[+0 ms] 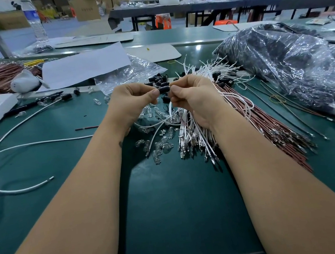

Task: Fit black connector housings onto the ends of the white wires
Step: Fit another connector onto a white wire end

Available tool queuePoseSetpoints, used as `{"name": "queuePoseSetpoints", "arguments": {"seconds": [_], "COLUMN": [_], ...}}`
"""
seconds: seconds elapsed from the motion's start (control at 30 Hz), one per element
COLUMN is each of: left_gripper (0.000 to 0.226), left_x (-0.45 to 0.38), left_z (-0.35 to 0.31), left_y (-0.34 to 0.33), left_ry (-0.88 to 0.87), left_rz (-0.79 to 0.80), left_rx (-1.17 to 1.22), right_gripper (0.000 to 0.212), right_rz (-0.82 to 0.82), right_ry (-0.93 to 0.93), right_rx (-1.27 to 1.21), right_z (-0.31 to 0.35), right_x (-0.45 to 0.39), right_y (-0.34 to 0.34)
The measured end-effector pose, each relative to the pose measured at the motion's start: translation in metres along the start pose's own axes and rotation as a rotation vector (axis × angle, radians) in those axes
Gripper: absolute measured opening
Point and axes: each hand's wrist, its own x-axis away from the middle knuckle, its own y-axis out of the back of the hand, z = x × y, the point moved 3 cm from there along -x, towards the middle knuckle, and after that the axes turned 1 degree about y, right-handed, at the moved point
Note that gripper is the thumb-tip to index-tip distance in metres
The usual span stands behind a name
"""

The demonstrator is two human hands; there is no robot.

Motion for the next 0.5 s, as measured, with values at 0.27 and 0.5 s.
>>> {"name": "queuePoseSetpoints", "arguments": {"seconds": [0.27,0.5], "left_gripper": [0.005,0.005], "left_x": [-0.0019,-0.0008], "left_z": [0.0049,0.0048], "left_y": [-0.0024,-0.0038], "left_ry": [0.003,0.019], "left_rz": [0.037,0.041], "left_rx": [-0.013,0.046], "right_gripper": [0.022,0.017], "right_rz": [0.046,0.067], "right_ry": [0.074,0.115], "right_rx": [0.076,0.053], "right_z": [-0.0037,-0.0031], "right_x": [-0.0025,-0.0017], "right_y": [0.001,0.0008]}}
